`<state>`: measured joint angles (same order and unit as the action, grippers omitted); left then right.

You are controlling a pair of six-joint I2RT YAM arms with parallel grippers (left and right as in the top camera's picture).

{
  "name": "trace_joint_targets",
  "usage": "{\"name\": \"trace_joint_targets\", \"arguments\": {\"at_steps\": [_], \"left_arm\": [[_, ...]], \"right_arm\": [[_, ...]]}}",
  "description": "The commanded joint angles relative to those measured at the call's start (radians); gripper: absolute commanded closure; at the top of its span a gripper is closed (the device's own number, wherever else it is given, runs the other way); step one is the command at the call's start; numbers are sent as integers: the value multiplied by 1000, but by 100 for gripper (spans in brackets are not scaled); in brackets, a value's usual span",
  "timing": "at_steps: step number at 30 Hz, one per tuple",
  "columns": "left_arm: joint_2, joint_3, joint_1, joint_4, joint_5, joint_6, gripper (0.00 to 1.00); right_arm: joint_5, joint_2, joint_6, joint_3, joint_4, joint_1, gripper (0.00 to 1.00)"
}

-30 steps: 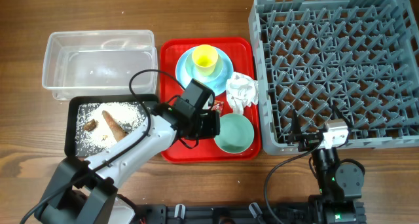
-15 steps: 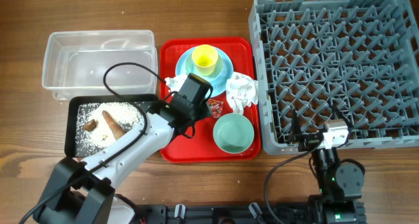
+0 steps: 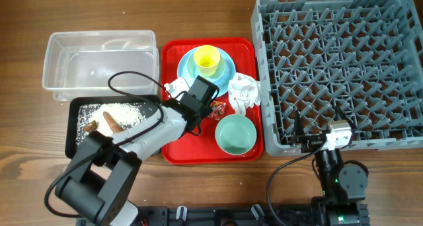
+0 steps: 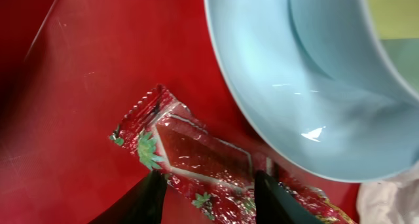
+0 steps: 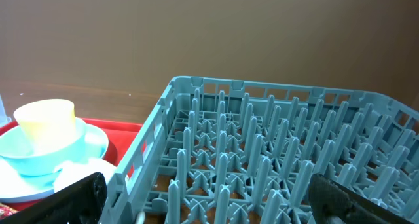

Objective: Sort waste into correct bins and load items into the dishwasher rack
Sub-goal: 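Pinch the red snack wrapper with the left gripper, then carry the red wrapper into the clear plastic bin and release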

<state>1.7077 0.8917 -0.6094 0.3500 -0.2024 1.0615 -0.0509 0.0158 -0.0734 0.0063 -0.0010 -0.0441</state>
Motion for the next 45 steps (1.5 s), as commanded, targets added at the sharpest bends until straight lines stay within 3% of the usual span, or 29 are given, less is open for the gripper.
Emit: {"name": "trace_joint_targets", "arguments": {"at_steps": [1,5,9,14,18,20,33,42,45], "left_arm": [[41,15,3,-6,-26,21,57],[48,16,3,-7,-27,21,61],[48,16,3,-6,-26,20,77],[48,16,3,-2,-26,20,88],[38,16,3,-3,-27,0,90],[9,16,3,-2,-27,-11,96],[-293,16,37,5,-47,-67,96],[-499,16,306,15,-42,-89,96],[-531,16,377,121,-31,-89,96]], "right_arm": [[6,-5,-5,-1,3,2,0],[6,-5,-5,-1,3,3,0],[6,-5,-5,-1,3,2,0],[6,-5,-5,-1,3,2,0],[6,-5,-5,-1,3,2,0],[6,-5,-5,-1,3,2,0],[6,-5,-5,-1,3,2,0],[6,-5,-5,-1,3,2,0],[6,-5,-5,-1,3,2,0]]}}
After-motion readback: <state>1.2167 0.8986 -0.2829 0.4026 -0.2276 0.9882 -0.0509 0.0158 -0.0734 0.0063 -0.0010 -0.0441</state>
